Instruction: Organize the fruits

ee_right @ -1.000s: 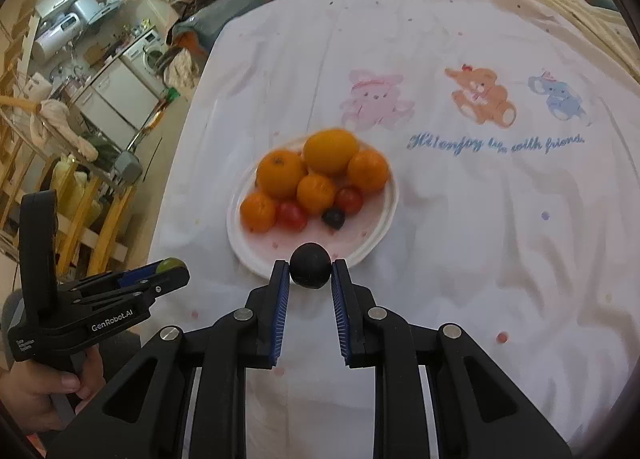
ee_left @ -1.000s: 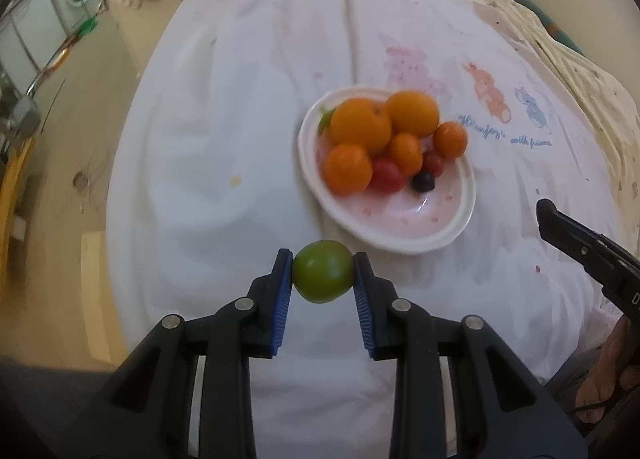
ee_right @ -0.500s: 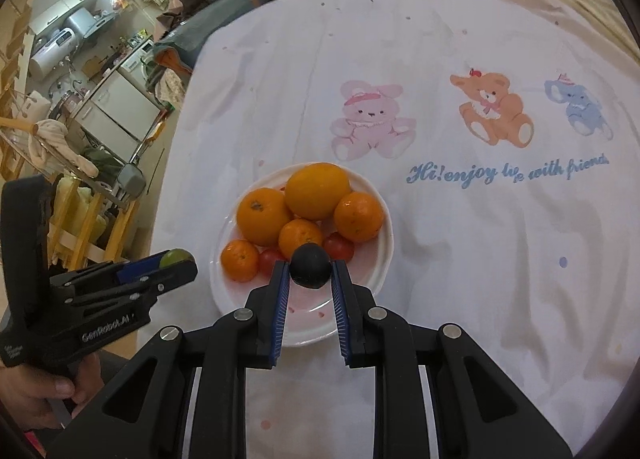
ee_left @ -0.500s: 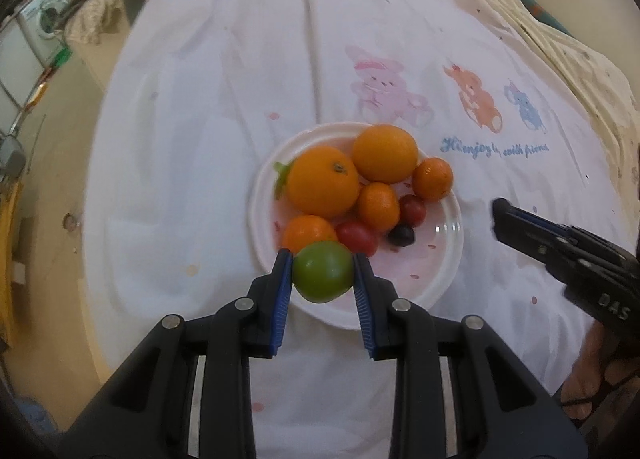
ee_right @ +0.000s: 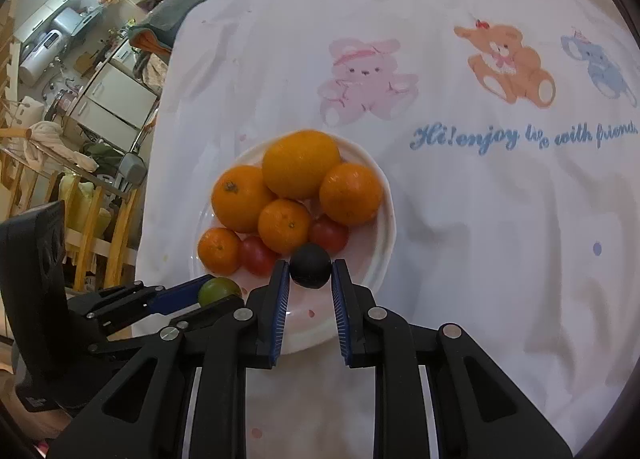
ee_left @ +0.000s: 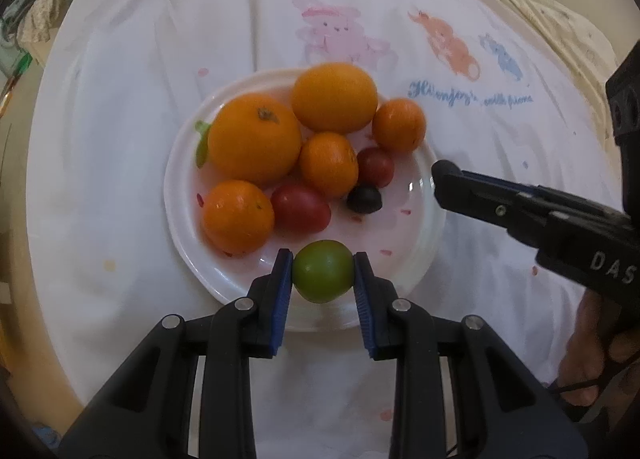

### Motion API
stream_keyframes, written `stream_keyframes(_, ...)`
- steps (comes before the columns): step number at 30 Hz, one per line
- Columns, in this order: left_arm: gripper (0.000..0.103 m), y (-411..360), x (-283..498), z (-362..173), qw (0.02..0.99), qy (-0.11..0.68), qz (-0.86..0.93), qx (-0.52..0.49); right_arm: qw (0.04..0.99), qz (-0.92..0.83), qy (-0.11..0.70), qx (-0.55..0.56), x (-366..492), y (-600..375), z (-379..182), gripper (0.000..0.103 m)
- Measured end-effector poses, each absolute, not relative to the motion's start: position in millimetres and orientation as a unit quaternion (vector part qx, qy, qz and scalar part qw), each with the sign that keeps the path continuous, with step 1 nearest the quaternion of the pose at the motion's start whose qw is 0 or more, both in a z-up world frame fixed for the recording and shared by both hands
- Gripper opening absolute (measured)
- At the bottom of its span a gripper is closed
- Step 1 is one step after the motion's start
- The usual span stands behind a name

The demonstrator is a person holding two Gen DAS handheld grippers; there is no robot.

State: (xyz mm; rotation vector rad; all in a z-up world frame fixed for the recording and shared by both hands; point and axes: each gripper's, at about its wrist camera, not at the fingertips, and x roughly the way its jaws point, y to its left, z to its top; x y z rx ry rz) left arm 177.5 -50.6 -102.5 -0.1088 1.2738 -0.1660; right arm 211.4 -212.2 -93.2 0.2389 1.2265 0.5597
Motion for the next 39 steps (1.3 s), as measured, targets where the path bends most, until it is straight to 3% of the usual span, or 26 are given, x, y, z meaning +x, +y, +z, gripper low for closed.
stream_keyframes(16,0.028,-52.6,180.0,-108.9,0.788,0.604,-0.094,-0.066,0.751,0.250,0.595,0.138,214.8,-214.9,-109.1,0.026)
stream_keyframes(21,0.068,-53.1,178.2,-104.8,0.796,0.595,-0.090,-0.069,0.753,0.241,0.595,0.143,215.9,-219.2,-107.3,0.027)
stream_keyframes(22,0.071,-52.9,177.8,-103.9,0.797,0.594,-0.089,-0.069,0.754,0.240,0.594,0.143,216.2,-220.0,-106.2,0.027)
stream_keyframes(24,0.073,-52.2,177.3,-101.9,0.798,0.591,-0.092,-0.072,0.758,0.236,0.591,0.143,216.6,-221.4,-103.8,0.036)
stream_keyframes(25,0.073,-52.0,177.0,-100.7,0.799,0.590,-0.093,-0.071,0.760,0.234,0.589,0.144,216.8,-222.7,-102.5,0.051)
stream_keyframes(27,0.073,-51.8,176.3,-97.4,0.803,0.585,-0.090,-0.065,0.768,0.231,0.578,0.150,216.1,-225.9,-97.4,0.065)
stream_keyframes(33,0.073,-44.1,169.0,-81.9,0.830,0.553,-0.057,-0.029,0.792,0.224,0.545,0.157,210.2,-236.3,-73.4,0.066)
stream_keyframes(39,0.073,-25.7,152.2,-55.9,0.861,0.508,-0.011,-0.032,0.821,0.216,0.505,0.159,187.3,-251.4,-41.6,0.076)
